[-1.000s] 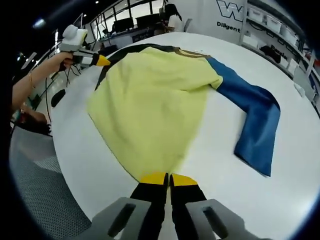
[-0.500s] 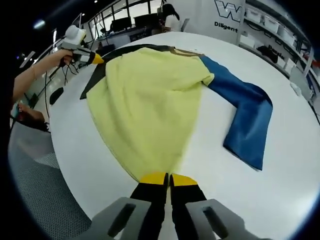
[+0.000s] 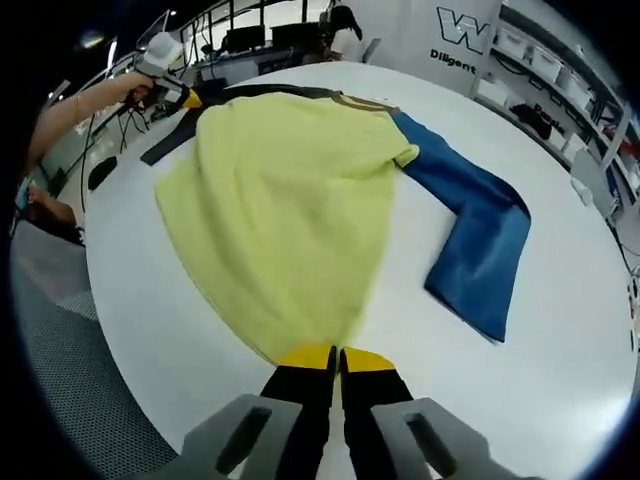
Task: Fold the garment on the visible template until the final outline fits inside the template.
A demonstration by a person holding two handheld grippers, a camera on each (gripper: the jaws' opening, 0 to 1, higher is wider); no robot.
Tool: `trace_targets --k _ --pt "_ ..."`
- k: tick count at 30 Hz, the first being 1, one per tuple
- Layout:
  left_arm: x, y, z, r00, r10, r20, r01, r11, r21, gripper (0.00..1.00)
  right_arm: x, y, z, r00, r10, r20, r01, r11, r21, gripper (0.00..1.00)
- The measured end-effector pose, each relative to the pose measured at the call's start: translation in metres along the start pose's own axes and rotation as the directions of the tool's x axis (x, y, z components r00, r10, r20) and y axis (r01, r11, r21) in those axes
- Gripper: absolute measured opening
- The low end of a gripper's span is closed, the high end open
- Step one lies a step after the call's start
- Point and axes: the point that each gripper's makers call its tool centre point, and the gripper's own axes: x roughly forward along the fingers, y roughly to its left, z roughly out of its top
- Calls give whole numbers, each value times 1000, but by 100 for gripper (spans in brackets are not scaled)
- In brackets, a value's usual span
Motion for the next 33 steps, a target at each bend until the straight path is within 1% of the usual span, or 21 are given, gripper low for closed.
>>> trace_targets --k 3,6,7,10,12,15,16,19,21,23,24,25,27,29,32,33 --pt "6 8 2 999 37 2 -37 999 -5 7 0 -1 0 1000 1 4 -1 1000 11 0" --pt "8 10 3 999 36 7 -36 999 -26 7 0 -1 1 1000 0 5 -1 1000 8 0" --pt "9 15 4 999 53 13 -52 998 -47 7 0 -1 1 1000 0 5 0 1000 6 0" --pt "14 24 4 997 82 7 -81 996 -29 7 0 -1 1 1000 -3 7 3 1000 -16 0" --pt "17 26 5 996 87 4 -87 996 -12 7 1 -1 1 1000 -3 8 3 1000 -13 0" --pt "20 40 8 988 153 7 -153 988 24 7 1 -2 1 1000 -1 10 1 1000 2 0" --pt "23 44 8 986 165 3 -165 985 41 7 1 -2 1 1000 1 11 -1 1000 7 0" --pt "30 48 6 987 161 -8 -160 987 20 7 1 -2 1 1000 6 15 -6 1000 18 0" --pt "33 50 6 986 164 -9 -164 986 25 7 1 -2 1 1000 8 16 -8 1000 16 0" --pt "32 52 7 984 176 -6 -176 983 42 7 1 -2 0 1000 7 16 -7 1000 13 0" --pt "30 58 7 977 211 -7 -210 976 54 7 1 -2 0 1000 6 16 -6 1000 11 0" --pt "29 59 6 976 220 -9 -219 974 54 8 1 -2 0 1000 5 15 -5 1000 3 0" --pt "27 59 8 976 217 -2 -216 975 50 10 1 -2 1 1000 2 13 -2 1000 -2 0" --pt "27 53 11 984 179 12 -179 984 18 13 1 -2 1 1000 0 13 0 1000 -9 0" --pt "24 44 13 990 139 24 -138 990 -21 24 2 -2 1 1000 1 12 -1 1000 -3 0" --pt "22 39 16 992 117 43 -116 993 -31 28 2 -2 1 1000 1 13 -1 1000 6 0"
